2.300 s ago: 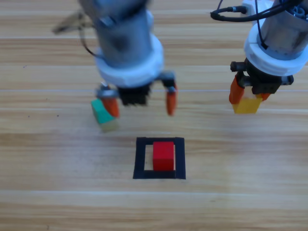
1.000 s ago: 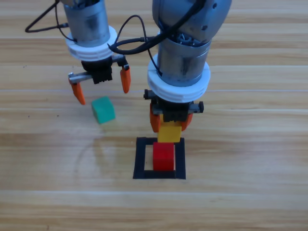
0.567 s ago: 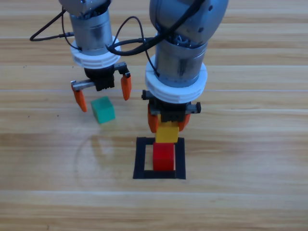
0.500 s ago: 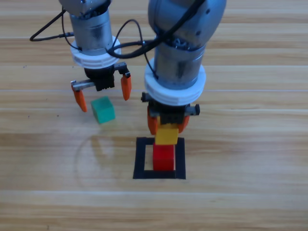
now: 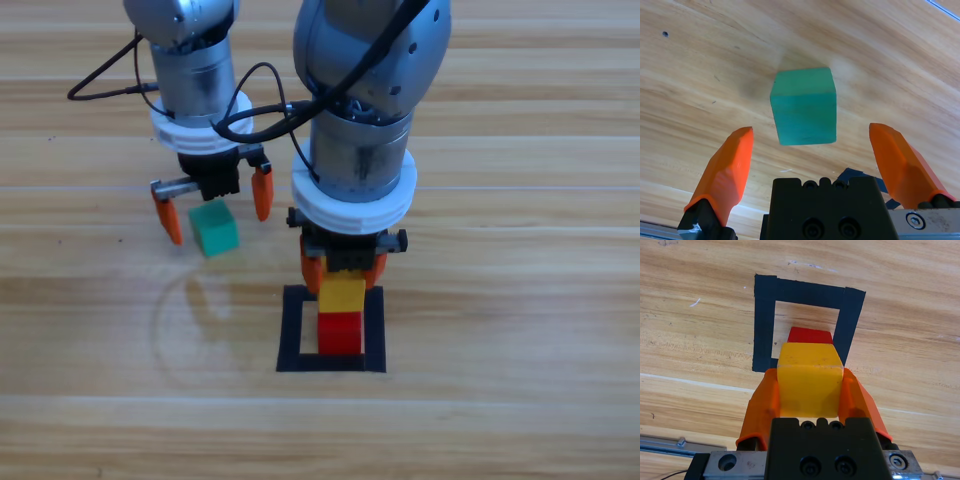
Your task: Stack the blocks in the rectangular block: red at the bottom, yellow in the middle, green on top
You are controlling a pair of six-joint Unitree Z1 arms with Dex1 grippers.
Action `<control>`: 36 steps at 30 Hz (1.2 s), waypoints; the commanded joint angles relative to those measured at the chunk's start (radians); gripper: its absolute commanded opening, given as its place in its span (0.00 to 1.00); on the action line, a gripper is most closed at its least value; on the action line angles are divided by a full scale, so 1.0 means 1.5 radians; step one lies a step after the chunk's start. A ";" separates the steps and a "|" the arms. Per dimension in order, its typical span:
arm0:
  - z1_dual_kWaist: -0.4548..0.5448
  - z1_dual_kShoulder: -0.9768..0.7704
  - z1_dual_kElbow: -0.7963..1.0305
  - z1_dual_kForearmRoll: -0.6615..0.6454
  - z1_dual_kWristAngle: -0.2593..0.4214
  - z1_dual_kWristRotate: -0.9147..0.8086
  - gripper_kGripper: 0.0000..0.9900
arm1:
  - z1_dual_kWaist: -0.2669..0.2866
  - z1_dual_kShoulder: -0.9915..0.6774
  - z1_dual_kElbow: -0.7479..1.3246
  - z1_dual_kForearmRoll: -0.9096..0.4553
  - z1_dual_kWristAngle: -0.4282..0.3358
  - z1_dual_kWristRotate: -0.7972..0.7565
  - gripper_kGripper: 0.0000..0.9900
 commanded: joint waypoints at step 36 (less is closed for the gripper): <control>0.017 0.078 -0.035 -0.009 -0.024 0.006 1.00 | 0.036 -0.041 -0.015 0.025 -0.089 -0.014 1.00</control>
